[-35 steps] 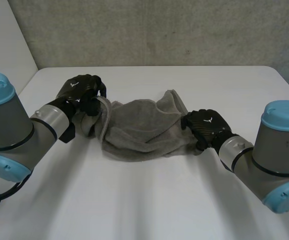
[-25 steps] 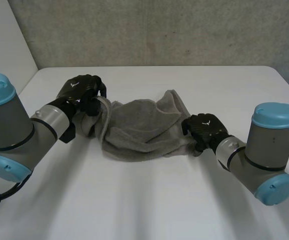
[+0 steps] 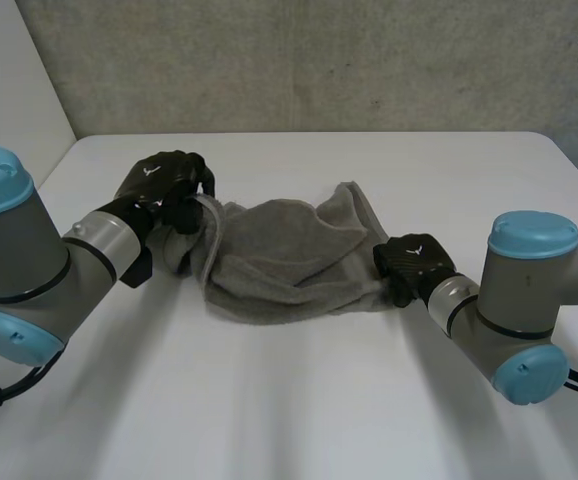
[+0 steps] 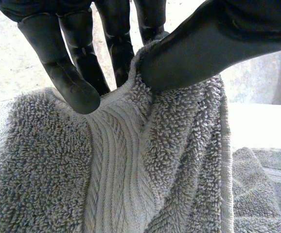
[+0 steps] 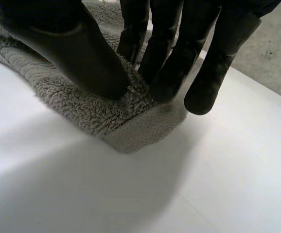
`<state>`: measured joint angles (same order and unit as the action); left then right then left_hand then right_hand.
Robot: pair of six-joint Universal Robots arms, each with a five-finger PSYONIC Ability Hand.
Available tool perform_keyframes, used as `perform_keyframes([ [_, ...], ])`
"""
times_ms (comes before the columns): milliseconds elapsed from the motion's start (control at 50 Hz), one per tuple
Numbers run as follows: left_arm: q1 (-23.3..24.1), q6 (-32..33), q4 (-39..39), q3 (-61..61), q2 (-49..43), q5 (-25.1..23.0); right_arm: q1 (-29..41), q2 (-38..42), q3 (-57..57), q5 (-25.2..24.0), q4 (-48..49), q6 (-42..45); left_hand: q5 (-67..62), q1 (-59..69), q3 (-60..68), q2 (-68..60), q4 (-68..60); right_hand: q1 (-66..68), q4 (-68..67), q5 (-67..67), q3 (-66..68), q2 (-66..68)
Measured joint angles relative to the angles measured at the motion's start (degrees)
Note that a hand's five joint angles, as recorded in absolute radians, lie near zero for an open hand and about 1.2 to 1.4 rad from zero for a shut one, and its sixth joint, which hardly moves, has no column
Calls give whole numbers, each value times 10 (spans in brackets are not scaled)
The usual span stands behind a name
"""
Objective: Fold the towel.
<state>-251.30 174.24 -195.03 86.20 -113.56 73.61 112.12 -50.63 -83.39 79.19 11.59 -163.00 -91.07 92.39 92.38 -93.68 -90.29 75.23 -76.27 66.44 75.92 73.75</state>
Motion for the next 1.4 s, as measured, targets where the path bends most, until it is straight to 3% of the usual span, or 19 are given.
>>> perform_keyframes([
  [220, 6, 0, 2, 5, 21, 1, -3, -20, -1, -3, -13, -1, 1, 0, 0, 0, 0, 1, -4, 1, 5, 0],
  [420, 1, -16, 15, 14, 162, 11, -19, -241, 44, -5, -150, -4, 2, 0, 0, 0, 0, 3, -4, 1, 5, 1],
  [520, -9, -33, 42, 6, 211, 31, -28, -297, 95, -5, -235, -1, 2, 0, 0, 0, 0, 3, -4, 2, 5, 1],
  [620, -25, -54, 87, -12, 221, 57, -36, -272, 155, -4, -334, 28, 3, 0, 0, 0, 0, 3, -4, 2, 5, 1],
  [680, -26, -58, 103, -17, 188, 65, -35, -208, 191, 10, -373, 79, 3, 0, 0, 0, 0, 4, -4, 2, 5, 1],
  [900, -2, -53, 111, -42, 13, 70, -8, 19, 310, 80, -389, 146, 3, 0, 0, 0, 0, 1, -3, 1, 2, -1],
  [940, 0, -53, 111, -52, -9, 72, -6, 50, 335, 84, -387, 146, 3, 0, 0, 0, 0, -72, 73, -77, -70, -61],
  [1020, 2, -53, 116, -73, -46, 79, -3, 111, 393, 88, -380, 142, 3, 0, 0, 0, 0, -448, 444, -460, -440, -431],
  [1060, 2, -52, 117, -78, -52, 82, -2, 126, 409, 89, -375, 140, 3, 0, 0, 0, 0, -562, 575, -587, -570, -556],
  [1180, 0, -51, 120, -82, -50, 87, -2, 114, 398, 95, -328, 126, 3, 0, 0, 0, 0, -619, 618, -631, -620, -598],
  [1400, -6, -51, 118, -77, -42, 88, -7, -72, 178, 54, -211, 160, 3, 0, 0, 0, 0, -622, 618, -631, -620, -598],
])
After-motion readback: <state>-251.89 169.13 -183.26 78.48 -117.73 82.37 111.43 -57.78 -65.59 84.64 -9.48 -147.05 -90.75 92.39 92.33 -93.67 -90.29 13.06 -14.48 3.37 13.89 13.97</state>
